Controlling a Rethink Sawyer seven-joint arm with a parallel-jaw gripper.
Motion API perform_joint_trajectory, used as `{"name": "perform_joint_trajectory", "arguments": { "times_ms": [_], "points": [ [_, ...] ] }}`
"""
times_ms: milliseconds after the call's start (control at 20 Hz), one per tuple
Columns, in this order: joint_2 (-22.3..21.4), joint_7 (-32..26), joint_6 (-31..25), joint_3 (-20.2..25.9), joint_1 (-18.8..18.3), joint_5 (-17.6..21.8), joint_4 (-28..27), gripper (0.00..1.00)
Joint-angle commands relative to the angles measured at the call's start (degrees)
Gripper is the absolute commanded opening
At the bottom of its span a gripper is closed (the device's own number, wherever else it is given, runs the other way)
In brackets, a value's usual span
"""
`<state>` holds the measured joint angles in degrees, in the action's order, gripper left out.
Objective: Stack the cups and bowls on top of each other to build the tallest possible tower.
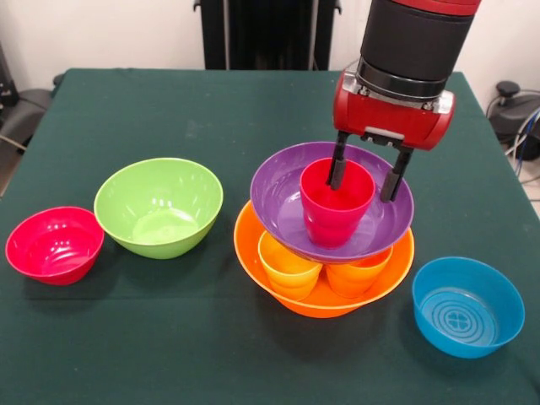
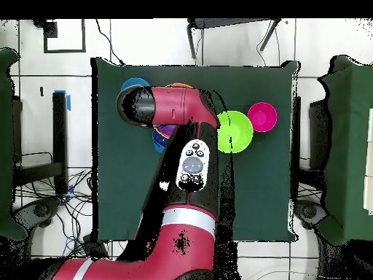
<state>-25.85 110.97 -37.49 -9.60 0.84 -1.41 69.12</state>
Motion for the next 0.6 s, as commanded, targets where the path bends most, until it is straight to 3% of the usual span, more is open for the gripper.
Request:
{"name": "perform_joint_trajectory", "arguments": {
  "times_ms": [50,600],
  "points": [
    [0.4,5.7,-2.0,4.7,0.5,-0.6,3.3,1.00],
    [-2.8,4.6,-6.4,5.3,0.0,-2.0,4.1,1.00]
  ]
}}
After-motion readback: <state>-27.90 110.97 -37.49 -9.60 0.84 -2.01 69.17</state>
